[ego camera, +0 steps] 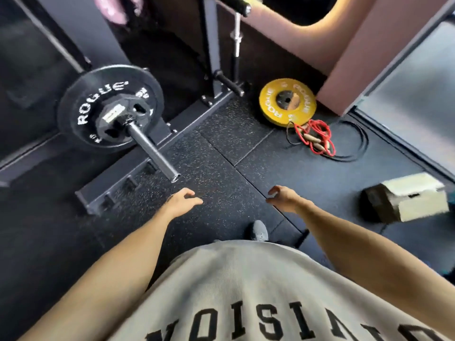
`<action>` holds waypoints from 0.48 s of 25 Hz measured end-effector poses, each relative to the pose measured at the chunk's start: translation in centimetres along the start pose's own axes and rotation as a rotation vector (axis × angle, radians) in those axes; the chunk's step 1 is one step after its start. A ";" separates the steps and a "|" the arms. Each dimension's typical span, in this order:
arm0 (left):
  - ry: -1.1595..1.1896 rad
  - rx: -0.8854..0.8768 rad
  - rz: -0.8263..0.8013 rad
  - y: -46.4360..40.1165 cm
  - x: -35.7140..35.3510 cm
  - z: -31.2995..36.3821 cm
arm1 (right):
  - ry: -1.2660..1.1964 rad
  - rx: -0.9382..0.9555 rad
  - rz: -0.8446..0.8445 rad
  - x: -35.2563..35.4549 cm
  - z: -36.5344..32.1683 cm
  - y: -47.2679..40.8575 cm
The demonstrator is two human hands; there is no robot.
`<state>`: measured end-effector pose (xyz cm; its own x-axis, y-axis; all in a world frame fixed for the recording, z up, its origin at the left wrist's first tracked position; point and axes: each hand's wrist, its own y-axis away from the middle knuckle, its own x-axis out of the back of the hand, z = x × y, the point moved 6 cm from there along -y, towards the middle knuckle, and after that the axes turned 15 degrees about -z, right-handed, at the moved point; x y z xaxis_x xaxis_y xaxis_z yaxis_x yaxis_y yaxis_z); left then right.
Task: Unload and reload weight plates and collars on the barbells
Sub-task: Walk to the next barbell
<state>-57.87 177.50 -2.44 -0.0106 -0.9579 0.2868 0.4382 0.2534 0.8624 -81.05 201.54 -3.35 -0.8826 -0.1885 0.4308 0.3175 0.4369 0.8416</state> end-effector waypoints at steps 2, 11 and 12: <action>0.111 0.043 0.049 0.7 -0.7 -0.4 | 0.101 0.057 -0.044 2.2 -1.7 -1.4; 0.404 0.087 0.321 4.9 -0.7 -2.7 | 0.290 0.293 -0.172 6.1 -10.4 -4.5; 0.429 0.067 0.353 5.7 0.2 -3.0 | 0.288 0.317 -0.155 6.3 -12.0 -4.4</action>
<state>-52.65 178.37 1.25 0.4988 -0.7791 0.3797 0.2905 0.5630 0.7737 -83.85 187.89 -0.38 -0.7643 -0.4904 0.4188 0.0279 0.6236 0.7812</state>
